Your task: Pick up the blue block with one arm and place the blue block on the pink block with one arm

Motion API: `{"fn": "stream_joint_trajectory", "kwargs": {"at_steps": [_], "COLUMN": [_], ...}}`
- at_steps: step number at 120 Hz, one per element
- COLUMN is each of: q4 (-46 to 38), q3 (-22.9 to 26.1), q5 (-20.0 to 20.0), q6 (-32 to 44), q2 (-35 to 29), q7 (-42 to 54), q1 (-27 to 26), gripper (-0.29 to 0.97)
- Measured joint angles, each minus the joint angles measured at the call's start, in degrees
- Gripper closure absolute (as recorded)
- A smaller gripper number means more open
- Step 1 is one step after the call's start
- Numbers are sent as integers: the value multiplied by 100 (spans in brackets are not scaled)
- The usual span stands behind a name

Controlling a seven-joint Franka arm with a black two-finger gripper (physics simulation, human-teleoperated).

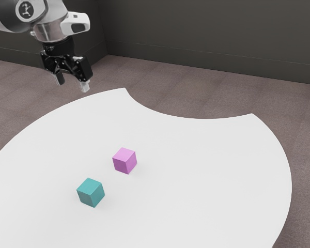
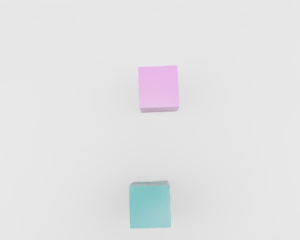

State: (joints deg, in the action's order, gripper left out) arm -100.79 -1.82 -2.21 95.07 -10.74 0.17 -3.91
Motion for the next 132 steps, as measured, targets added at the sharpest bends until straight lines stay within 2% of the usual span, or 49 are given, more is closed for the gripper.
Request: {"fn": "stream_joint_trajectory", "kwargs": {"at_steps": [17, 35, 80, 107, 132], "q4": [-318, -1219, -3442, -3940, -4255], "q3": [10, -164, -179, -179, -179], "q5": [-30, -13, 54, 170, 554], "q6": [183, 949, 3107, 3934, 4338], "q2": [1, -14, 17, 107, 385], "q7": [-57, -159, -588, -525, -440], "q1": [12, 77, 99, 93, 109], "gripper": [0, 0, 0, 0, 0]}}
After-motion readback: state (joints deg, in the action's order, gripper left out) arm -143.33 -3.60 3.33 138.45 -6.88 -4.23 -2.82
